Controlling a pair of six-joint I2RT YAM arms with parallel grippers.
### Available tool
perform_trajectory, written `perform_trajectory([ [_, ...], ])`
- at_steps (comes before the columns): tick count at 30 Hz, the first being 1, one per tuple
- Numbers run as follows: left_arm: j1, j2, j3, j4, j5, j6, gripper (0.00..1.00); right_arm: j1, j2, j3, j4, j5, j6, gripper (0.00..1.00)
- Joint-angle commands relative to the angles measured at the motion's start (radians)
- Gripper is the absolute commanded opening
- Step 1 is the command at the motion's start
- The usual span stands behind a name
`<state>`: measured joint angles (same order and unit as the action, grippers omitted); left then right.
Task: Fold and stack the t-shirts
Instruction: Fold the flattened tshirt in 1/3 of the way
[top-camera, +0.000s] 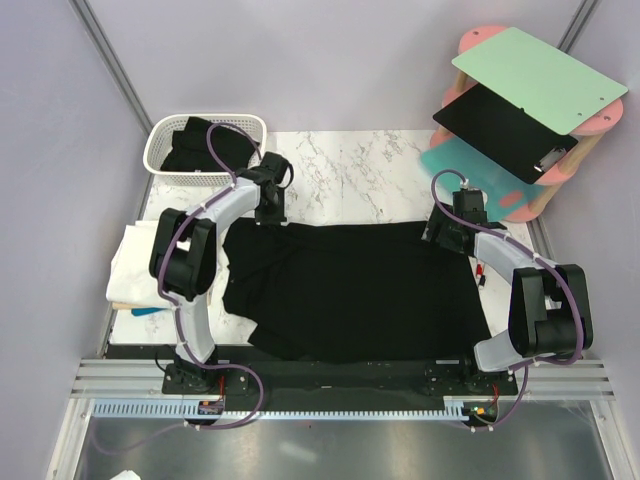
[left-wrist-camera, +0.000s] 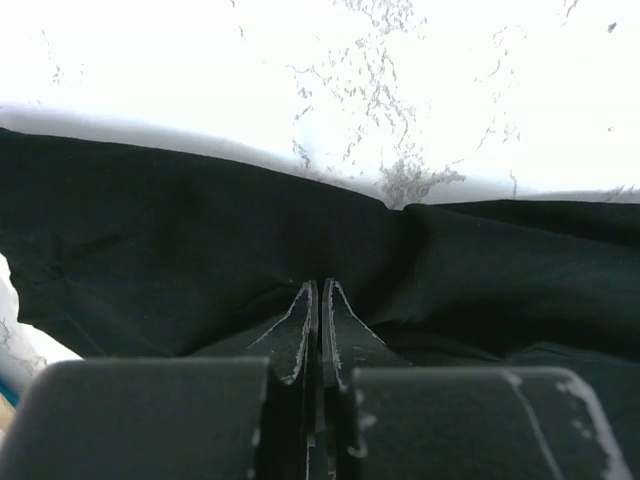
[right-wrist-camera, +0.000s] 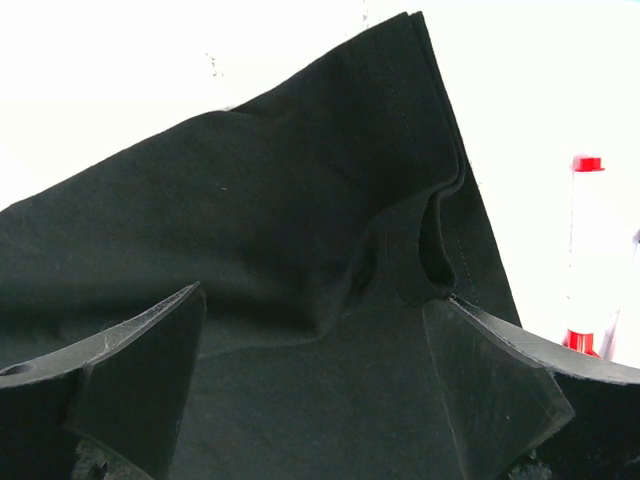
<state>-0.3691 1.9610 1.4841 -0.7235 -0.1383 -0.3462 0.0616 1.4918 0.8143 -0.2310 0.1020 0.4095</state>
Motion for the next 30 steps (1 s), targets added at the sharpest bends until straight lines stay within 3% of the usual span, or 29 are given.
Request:
perform_trajectory([
  [1,-0.004,-0.097,-0.037,0.022,-0.018,0.015,0.02,-0.002,0.005,-0.004,0.036,-0.012,-0.012,0.96],
  [8,-0.024,-0.279,-0.157,0.019,0.012,-0.008,0.02,-0.002,0.001,-0.017,0.041,-0.015,-0.009,0.96],
  [14,-0.123,-0.425,-0.284,-0.017,0.011,-0.060,0.02,0.000,-0.002,-0.024,0.041,-0.008,-0.009,0.96],
  [21,-0.234,-0.514,-0.429,-0.066,0.108,-0.157,0.03,-0.002,0.001,-0.029,0.045,-0.007,-0.012,0.96],
  [22,-0.238,-0.528,-0.439,-0.070,0.105,-0.169,0.26,0.000,0.001,-0.027,0.047,-0.008,-0.014,0.96],
  [23,-0.241,-0.545,-0.441,-0.076,0.095,-0.175,0.42,-0.002,0.004,-0.026,0.048,-0.008,-0.015,0.96],
  [24,-0.243,-0.579,-0.441,-0.079,0.063,-0.181,0.66,-0.002,0.005,-0.024,0.051,-0.008,-0.015,0.96],
  [25,-0.243,-0.596,-0.436,-0.079,0.042,-0.188,0.74,-0.002,0.011,-0.023,0.052,-0.010,-0.015,0.96],
  [28,-0.241,-0.603,-0.391,-0.076,-0.049,-0.174,0.86,-0.002,0.025,-0.009,0.058,-0.021,-0.015,0.96],
  [30,-0.237,-0.573,-0.343,-0.077,-0.121,-0.165,0.83,0.000,0.036,0.009,0.064,-0.028,-0.021,0.96],
])
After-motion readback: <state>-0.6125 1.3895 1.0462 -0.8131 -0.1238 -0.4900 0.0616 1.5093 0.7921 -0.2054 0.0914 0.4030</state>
